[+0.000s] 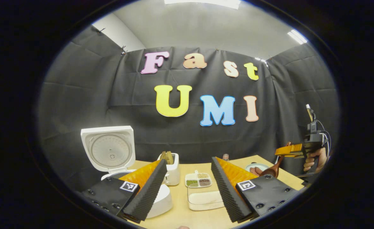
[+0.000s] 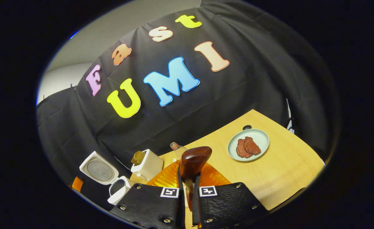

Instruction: Close the left gripper, press the button to open the rice cooker; take a wooden spoon from the chopstick holder with the right hand, scoop a spoonful of rice and pour it into the rice cooker, then put the wooden spoon back into the chopstick holder.

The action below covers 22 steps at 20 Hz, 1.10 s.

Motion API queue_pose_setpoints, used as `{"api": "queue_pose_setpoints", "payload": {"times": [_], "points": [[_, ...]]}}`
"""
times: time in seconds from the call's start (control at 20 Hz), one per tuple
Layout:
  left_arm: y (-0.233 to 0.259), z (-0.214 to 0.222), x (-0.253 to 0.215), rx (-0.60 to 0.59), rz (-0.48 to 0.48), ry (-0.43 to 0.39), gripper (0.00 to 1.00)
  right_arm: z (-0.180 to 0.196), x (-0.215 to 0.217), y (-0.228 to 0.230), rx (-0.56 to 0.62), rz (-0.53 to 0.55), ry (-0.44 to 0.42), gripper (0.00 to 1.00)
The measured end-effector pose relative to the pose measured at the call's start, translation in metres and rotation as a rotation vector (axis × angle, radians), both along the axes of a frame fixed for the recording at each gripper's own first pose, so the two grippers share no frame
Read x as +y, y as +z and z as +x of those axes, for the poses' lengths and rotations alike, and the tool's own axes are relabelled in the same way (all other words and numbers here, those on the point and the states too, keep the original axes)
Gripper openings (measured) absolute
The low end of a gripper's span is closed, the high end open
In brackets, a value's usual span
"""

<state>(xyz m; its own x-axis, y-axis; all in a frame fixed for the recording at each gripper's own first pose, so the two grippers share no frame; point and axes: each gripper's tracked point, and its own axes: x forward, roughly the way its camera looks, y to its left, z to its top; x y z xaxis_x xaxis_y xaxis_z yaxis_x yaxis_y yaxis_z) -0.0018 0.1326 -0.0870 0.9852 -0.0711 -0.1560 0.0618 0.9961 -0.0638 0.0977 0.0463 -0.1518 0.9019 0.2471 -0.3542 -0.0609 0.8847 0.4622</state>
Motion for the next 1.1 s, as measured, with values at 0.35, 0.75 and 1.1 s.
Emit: {"api": "queue_pose_setpoints", "payload": {"times": [0.35,0.75,1.1], "points": [[-0.002,-0.008,-0.011,0.034,0.028,0.009,0.96,0.005,-0.002,-0.060,0.063,-0.067,-0.025,0.09],[-0.007,-0.011,-0.006,0.058,0.026,0.044,0.96,0.013,0.011,-0.119,0.135,-0.119,-0.027,0.09],[-0.010,-0.005,-0.012,0.070,0.035,0.038,0.97,0.013,0.021,-0.145,0.113,-0.217,0.031,0.09]]}}
